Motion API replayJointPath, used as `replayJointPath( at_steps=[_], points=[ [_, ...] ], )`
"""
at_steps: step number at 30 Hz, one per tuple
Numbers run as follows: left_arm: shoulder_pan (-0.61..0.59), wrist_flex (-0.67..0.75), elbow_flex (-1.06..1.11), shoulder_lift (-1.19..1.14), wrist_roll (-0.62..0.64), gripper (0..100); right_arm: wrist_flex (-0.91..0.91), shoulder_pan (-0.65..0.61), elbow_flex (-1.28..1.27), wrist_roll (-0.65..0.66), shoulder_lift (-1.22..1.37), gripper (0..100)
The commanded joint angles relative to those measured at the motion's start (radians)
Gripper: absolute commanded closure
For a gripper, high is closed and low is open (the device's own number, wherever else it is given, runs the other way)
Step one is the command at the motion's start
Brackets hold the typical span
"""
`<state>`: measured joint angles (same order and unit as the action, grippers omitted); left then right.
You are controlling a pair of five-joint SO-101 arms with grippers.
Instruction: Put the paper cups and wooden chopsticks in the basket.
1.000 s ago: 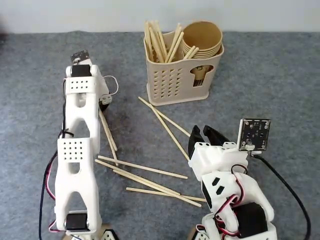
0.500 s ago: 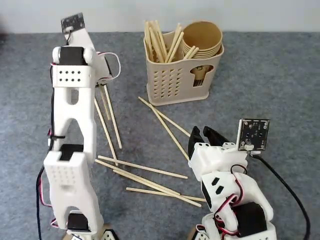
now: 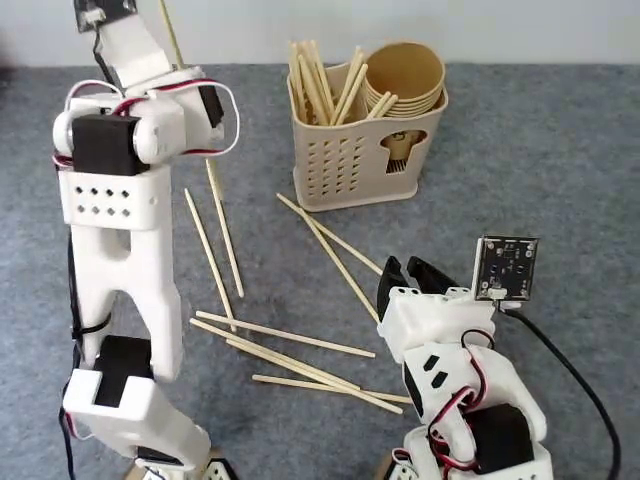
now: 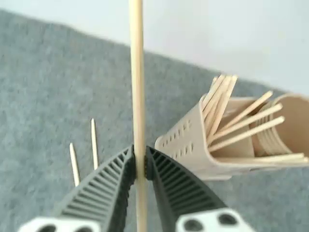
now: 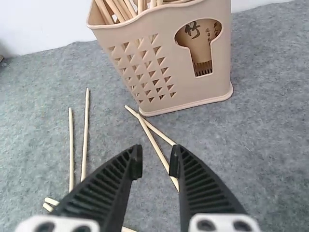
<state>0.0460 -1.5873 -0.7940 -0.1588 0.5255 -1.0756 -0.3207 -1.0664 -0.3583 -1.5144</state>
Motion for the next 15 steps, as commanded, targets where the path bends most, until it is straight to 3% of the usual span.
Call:
replayJointPath(
  at_steps=[1, 15],
  points=[
    [0.008, 0.132, -0.007, 0.046, 0.005, 99, -0.007, 0.008, 0.011, -0.008, -0.007, 89.1],
    [0.193, 0.491, 0.019, -0.037, 0.0, 99, -0.007, 0.008, 0.009, -0.011, -0.007, 89.1]
  ],
)
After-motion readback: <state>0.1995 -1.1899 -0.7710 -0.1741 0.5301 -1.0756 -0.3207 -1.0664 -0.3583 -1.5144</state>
